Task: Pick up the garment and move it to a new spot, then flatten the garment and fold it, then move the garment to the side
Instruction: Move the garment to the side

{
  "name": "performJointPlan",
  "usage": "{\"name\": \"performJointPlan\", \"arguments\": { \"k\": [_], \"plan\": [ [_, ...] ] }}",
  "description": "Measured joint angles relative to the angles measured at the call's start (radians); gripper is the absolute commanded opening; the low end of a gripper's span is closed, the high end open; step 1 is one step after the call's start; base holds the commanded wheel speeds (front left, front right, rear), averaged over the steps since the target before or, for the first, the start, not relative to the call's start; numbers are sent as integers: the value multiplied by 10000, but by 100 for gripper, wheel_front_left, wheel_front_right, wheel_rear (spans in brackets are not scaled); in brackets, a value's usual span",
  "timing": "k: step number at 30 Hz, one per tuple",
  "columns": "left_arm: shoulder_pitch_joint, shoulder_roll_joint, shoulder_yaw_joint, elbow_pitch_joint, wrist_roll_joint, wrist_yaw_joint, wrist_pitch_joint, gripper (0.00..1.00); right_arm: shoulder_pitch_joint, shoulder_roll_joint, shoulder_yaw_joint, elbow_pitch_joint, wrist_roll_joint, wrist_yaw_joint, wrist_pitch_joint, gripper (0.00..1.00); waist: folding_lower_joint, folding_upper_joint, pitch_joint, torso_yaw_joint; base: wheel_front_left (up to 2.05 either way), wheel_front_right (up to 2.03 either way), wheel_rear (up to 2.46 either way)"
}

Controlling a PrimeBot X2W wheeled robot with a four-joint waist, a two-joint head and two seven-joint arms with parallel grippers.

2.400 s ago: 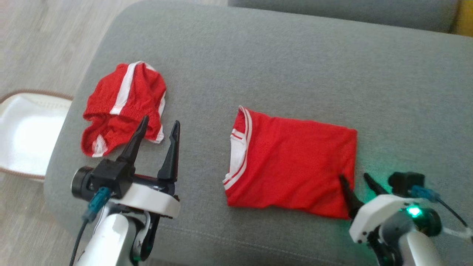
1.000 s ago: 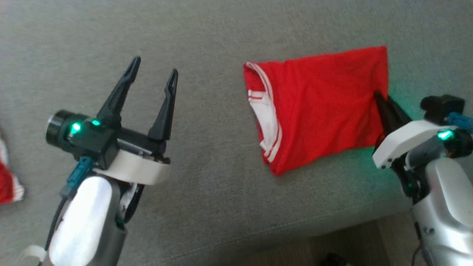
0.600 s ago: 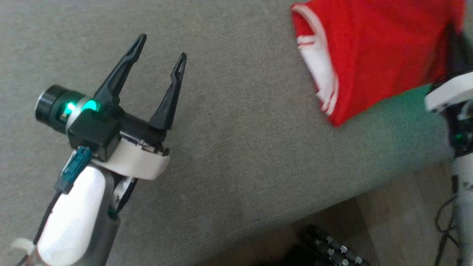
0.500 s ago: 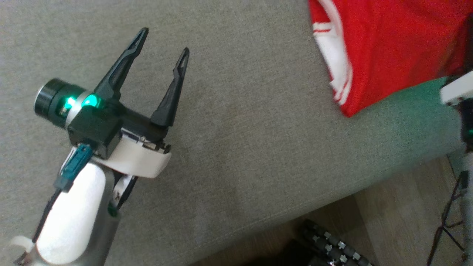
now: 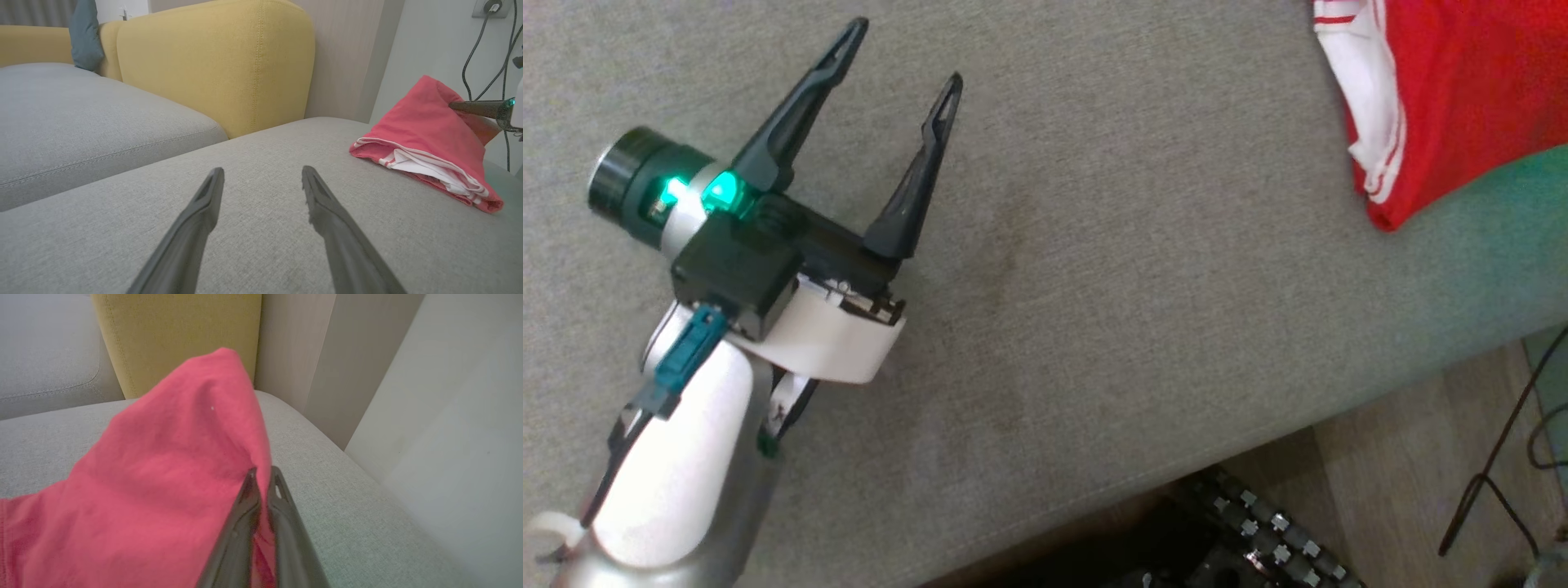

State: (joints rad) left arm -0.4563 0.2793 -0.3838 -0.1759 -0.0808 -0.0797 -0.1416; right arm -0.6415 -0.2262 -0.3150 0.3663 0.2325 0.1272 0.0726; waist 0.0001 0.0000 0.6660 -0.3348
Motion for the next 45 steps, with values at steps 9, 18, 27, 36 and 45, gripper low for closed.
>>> {"name": "performJointPlan", "arguments": {
  "k": [9, 18, 27, 36, 45],
  "plan": [
    [-94, -61, -25, 504, -125, 25, -376, 100, -124, 798, -1225, 234, -1847, 0, -679, 100, 0, 0, -31, 380, 0, 0, 0],
    [453, -422, 29, 1246, -560, 466, -892, 100, 1952, 1427, 303, -1325, -2100, 0, -2414, 100, -1, 0, -1017, 926, 0, 0, 0],
    [1427, -823, 155, 1822, -999, 903, -1070, 100, 3758, 1760, 2169, -2915, -1661, 0, -2663, 100, -2, 1, -2158, 1767, 0, 0, 0],
    [2416, -1034, 596, 2144, -1233, 1279, -1080, 100, 5023, 1795, 3007, -3611, -955, 0, -2130, 100, -2, 1, -3305, 2901, 0, 0, 0],
    [3468, -1114, 786, 2332, -1243, 1417, -1081, 100, 5991, 1797, 3093, -3824, -750, 0, -1624, 100, -2, 1, -4591, 3534, 0, 0, 0]
  ]
}}
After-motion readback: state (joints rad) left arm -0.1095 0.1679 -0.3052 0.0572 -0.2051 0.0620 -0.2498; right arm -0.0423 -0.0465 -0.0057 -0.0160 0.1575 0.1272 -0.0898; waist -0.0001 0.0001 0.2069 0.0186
